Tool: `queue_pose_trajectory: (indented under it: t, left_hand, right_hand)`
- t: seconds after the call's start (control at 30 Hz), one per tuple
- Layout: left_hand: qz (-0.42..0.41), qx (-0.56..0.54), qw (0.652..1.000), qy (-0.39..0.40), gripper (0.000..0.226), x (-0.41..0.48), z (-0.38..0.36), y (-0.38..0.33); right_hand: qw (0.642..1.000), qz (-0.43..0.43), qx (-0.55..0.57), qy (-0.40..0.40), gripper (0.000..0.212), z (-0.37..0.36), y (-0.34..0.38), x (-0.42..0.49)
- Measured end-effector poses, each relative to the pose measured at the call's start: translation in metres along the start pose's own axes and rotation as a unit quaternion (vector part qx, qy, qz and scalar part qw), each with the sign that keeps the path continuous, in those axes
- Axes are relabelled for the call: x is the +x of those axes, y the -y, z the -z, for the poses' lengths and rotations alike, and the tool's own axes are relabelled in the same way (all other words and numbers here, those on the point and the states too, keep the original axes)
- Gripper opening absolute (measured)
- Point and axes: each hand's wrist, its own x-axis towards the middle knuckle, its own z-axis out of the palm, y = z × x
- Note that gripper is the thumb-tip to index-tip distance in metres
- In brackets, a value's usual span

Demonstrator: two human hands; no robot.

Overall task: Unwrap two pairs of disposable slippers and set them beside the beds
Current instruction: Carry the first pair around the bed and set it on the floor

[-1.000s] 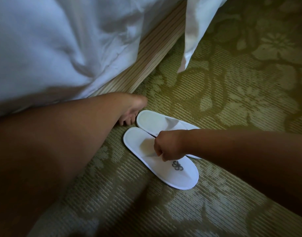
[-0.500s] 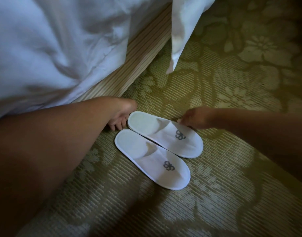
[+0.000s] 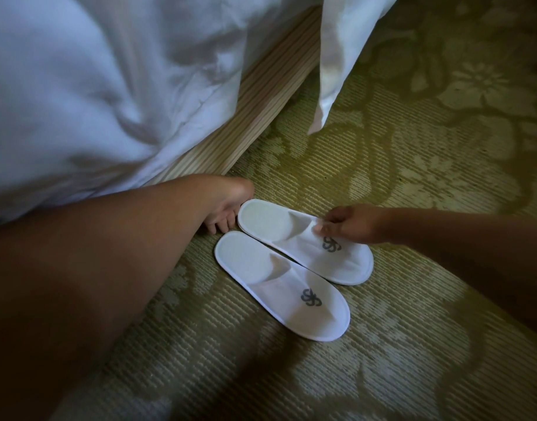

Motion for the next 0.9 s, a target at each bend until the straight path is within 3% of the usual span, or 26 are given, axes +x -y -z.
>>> queue_pose_trajectory:
  t: [0.5,0.6,0.73,0.83,0.9]
  left_hand:
    - [-0.002,-0.005,1.000,-0.006,0.067,-0.005,-0.002,-0.001]
    - [0.014,0.004,1.000,-0.018,0.071,-0.005,-0.002,0.001]
    - [0.046,0.024,0.998,-0.040,0.077,-0.003,-0.004,0.009]
    - [0.051,0.024,0.997,-0.056,0.077,0.002,-0.006,0.021]
    - [0.045,0.014,0.997,-0.060,0.078,0.003,-0.007,0.027]
  right_hand:
    - [1.000,0.005,-0.016,-0.006,0.069,-0.005,-0.004,0.006]
    - [0.996,0.018,-0.077,-0.029,0.072,-0.002,0.000,0.006]
    - [0.959,0.149,-0.181,-0.158,0.057,-0.002,0.011,-0.005]
    - [0.947,0.242,-0.166,-0.131,0.050,-0.015,0.028,-0.016]
    - [0.929,0.281,-0.219,-0.097,0.054,-0.030,0.039,-0.019]
